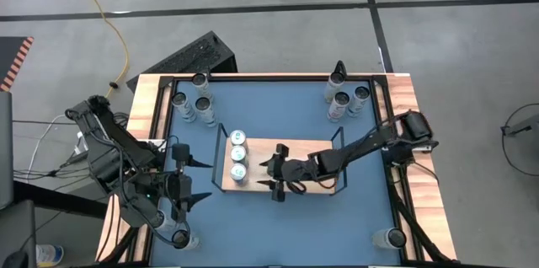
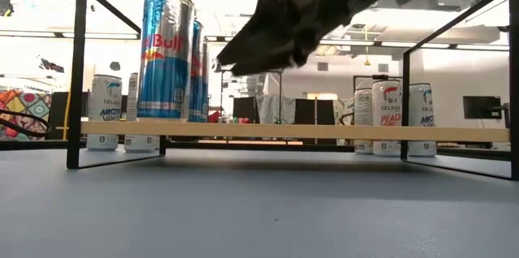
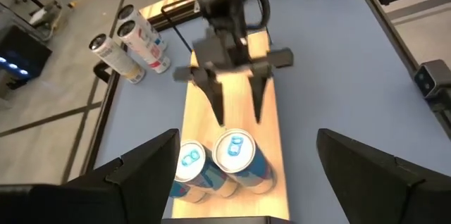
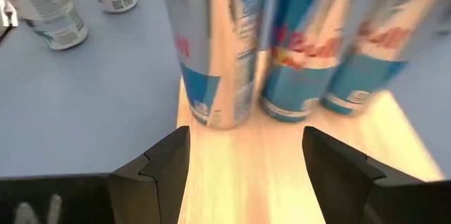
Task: Place canned beverage on shelf
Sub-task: Put the left blue soda can on the shelf
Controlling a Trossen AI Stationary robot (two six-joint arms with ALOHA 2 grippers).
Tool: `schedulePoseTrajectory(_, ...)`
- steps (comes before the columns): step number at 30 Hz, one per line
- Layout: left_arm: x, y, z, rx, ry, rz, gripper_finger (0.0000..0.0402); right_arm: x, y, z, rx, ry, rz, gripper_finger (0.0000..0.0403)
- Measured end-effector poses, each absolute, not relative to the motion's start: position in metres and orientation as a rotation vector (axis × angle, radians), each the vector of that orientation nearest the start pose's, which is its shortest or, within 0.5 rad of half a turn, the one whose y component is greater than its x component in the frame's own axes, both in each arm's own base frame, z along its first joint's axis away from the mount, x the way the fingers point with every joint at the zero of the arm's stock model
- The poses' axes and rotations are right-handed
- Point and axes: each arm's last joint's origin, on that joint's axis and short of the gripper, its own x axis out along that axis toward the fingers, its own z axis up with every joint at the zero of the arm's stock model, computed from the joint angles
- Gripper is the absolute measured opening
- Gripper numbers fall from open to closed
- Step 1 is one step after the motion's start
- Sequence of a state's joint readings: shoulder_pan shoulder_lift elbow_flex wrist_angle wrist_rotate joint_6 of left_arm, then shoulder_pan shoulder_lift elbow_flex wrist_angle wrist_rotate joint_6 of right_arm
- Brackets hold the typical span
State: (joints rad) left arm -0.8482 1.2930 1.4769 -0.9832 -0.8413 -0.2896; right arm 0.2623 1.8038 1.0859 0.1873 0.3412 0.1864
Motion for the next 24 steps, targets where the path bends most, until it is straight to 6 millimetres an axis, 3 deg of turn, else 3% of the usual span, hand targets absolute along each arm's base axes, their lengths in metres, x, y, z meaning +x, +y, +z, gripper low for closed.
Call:
schedulePoseTrajectory(4, 0.173, -0.164, 0.398, 0.288, 0.528, 0.083, 0.0320, 0.369, 0.084, 0.212, 0.034, 0.477, -0.214, 0.0255)
schedulePoseTrajectory(10, 0.170, -0.160, 0.394, 0.286, 0.559, 0.115, 0.0320, 0.365, 0.068, 0.215, 0.030, 0.523, -0.283, 0.0235)
schedulePoseTrajectory(15, 0.165, -0.151, 0.394, 0.267, 0.566, 0.184, 0.0320, 0.363, 0.058, 0.240, -0.004, 0.523, -0.270, 0.0221)
schedulePoseTrajectory(19, 0.163, -0.133, 0.397, 0.217, 0.570, 0.285, 0.0320, 0.358, 0.054, 0.271, -0.073, 0.521, -0.258, 0.0219)
schedulePoseTrajectory(24, 0.165, -0.093, 0.400, 0.125, 0.619, 0.465, 0.0320, 0.346, 0.044, 0.301, -0.095, 0.560, -0.277, 0.0219)
